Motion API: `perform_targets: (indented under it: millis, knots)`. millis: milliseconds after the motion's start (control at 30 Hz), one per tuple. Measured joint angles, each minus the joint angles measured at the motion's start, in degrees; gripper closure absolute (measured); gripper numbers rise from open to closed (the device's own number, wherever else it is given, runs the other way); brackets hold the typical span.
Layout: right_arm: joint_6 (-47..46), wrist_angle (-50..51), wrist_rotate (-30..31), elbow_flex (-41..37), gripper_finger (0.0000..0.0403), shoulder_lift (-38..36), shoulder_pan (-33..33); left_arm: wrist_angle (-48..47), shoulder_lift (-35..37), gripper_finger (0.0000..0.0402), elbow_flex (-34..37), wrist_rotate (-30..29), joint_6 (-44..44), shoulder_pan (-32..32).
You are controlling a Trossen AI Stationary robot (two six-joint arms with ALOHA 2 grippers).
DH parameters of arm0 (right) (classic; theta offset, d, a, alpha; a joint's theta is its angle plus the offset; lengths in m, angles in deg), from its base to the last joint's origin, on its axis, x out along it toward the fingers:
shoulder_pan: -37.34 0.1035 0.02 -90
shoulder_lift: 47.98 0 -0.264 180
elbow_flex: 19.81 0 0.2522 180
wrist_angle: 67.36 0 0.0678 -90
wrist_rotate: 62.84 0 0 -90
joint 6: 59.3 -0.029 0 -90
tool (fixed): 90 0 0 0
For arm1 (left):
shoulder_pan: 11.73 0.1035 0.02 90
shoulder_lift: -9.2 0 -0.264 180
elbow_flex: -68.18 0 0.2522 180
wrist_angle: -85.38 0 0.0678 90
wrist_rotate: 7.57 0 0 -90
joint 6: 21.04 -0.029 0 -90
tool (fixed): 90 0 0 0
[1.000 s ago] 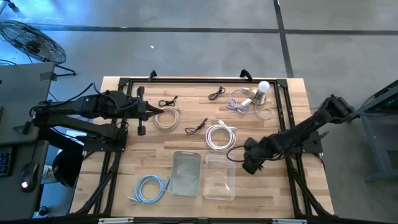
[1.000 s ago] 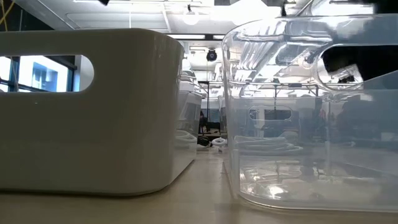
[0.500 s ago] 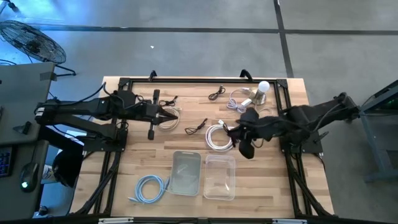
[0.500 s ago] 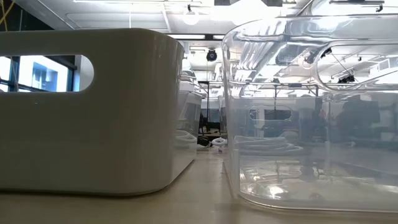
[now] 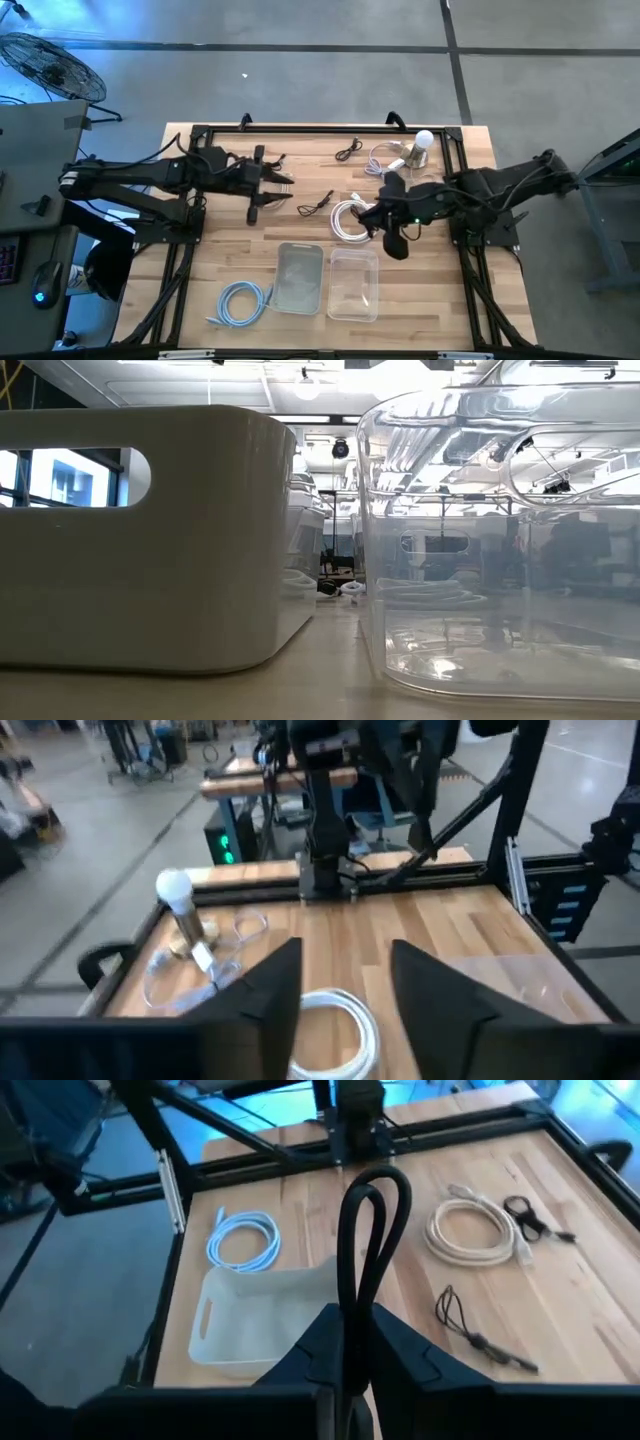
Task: Pick & Place USB Port
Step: Put the black USB cable into the gray bin
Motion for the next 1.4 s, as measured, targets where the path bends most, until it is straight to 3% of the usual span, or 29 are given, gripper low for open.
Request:
perform_targets:
  millis: [267,533,733,1067,1400]
  knots:
    - [7.08,-6.43,-8.16,0.00,0.0384,0.75,-3.99,14.12,-6.78,0.0158,-0.04,5.13,6.89,-0.02]
    - [11.70,-9.33,-11.94,0.00,0.0384,0.79,-7.31,30.41,-15.76,0.0151,-0.01,11.56,12.36,-0.02]
    - [13.23,-9.62,-12.77,0.00,0.0384,0.79,-9.82,39.11,-20.14,0.0151,-0.02,12.93,15.85,0.04]
    - [15.23,-10.33,-14.46,0.02,0.0384,4.72,-13.23,40.30,-20.78,0.0151,-0.02,16.18,19.19,4.22]
    - [16.25,-14.82,-16.54,0.39,0.0384,7.02,-16.07,40.23,-22.02,0.0151,-0.03,18.97,19.26,4.33]
